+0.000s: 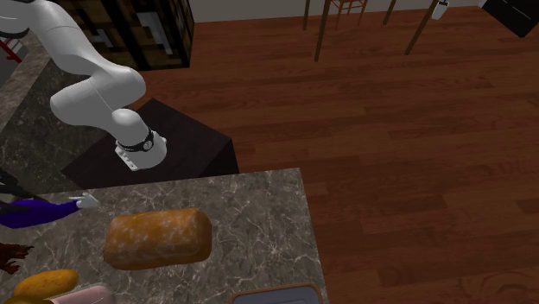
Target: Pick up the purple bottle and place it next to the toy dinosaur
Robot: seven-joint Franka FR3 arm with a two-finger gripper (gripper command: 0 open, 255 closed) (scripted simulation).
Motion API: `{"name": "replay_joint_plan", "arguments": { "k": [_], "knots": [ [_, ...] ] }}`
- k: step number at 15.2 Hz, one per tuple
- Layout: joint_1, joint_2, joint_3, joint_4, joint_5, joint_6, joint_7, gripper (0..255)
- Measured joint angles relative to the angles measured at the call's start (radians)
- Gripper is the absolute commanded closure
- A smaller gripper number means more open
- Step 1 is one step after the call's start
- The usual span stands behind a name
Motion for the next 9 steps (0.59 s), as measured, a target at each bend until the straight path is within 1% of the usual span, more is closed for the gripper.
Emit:
{"name": "replay_joint_plan", "arguments": {
  "k": [9],
  "knots": [
    [0.016,0.025,-0.107,-0.065,-0.069,0.111,-0.014,255]
  ]
}}
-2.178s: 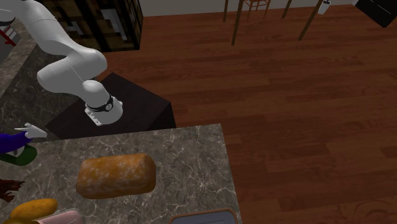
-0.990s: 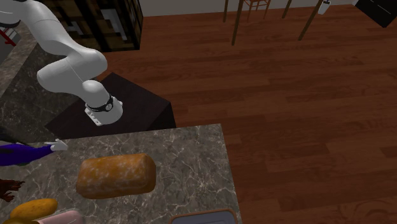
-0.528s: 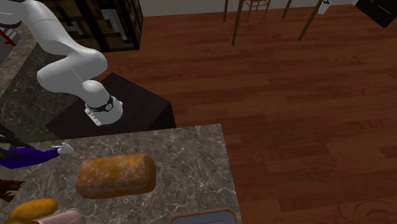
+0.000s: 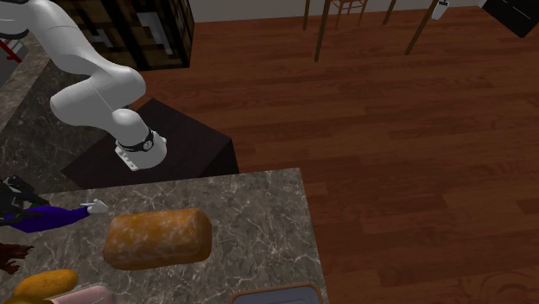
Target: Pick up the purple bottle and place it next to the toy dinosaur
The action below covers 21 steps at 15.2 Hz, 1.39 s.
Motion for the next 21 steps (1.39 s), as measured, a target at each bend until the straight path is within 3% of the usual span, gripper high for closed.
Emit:
{"name": "replay_joint_plan", "arguments": {
  "k": [3,9,10,16,21],
  "knots": [
    [0.010,0.011,-0.036,-0.009,-0.028,0.039,-0.009,255],
    [0.011,0.014,-0.037,-0.010,-0.033,0.050,-0.009,255],
    [0.014,0.015,-0.039,-0.009,-0.033,0.052,-0.008,0],
    [0.016,0.017,-0.042,-0.006,-0.034,0.055,-0.010,0],
    [-0.004,-0.001,0.027,0.061,0.025,-0.059,-0.023,0]
  ]
}}
